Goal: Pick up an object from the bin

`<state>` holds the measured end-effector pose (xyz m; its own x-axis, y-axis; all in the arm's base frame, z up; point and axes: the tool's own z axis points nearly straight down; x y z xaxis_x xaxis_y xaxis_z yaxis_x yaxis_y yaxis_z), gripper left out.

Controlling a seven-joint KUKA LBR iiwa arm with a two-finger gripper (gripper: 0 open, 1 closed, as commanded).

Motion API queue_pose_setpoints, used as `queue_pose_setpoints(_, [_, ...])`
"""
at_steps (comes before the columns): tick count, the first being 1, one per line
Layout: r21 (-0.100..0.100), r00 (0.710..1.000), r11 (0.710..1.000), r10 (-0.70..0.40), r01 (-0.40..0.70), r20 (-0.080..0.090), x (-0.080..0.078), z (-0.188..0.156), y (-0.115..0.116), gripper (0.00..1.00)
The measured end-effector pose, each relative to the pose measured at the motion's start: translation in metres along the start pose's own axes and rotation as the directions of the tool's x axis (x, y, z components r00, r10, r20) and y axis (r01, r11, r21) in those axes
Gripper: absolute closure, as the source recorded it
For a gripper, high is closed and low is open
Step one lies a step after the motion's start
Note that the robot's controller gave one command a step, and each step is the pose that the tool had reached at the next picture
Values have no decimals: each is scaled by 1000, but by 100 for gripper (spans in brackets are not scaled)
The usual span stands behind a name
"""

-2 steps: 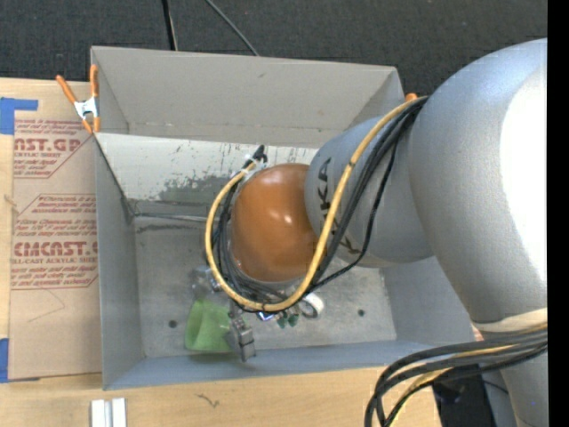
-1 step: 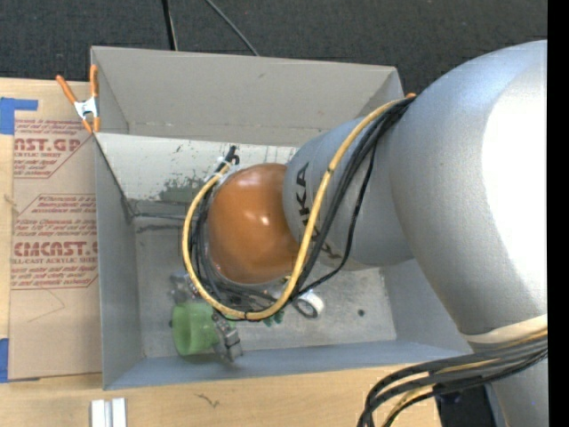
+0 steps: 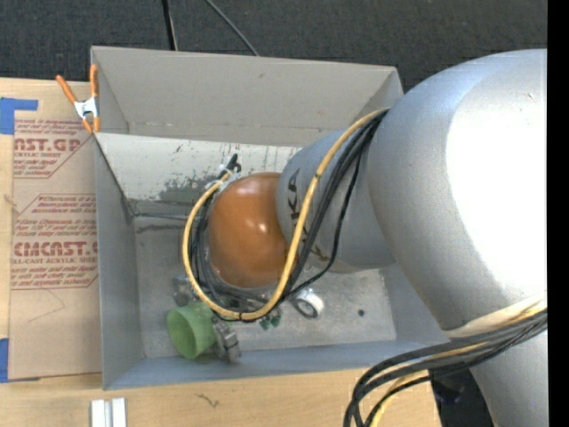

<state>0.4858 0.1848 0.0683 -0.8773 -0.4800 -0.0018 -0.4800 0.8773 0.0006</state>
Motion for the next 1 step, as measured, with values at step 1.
queue_pose_setpoints(1, [0,1000,1000,0,0,2,-1,0,0,0])
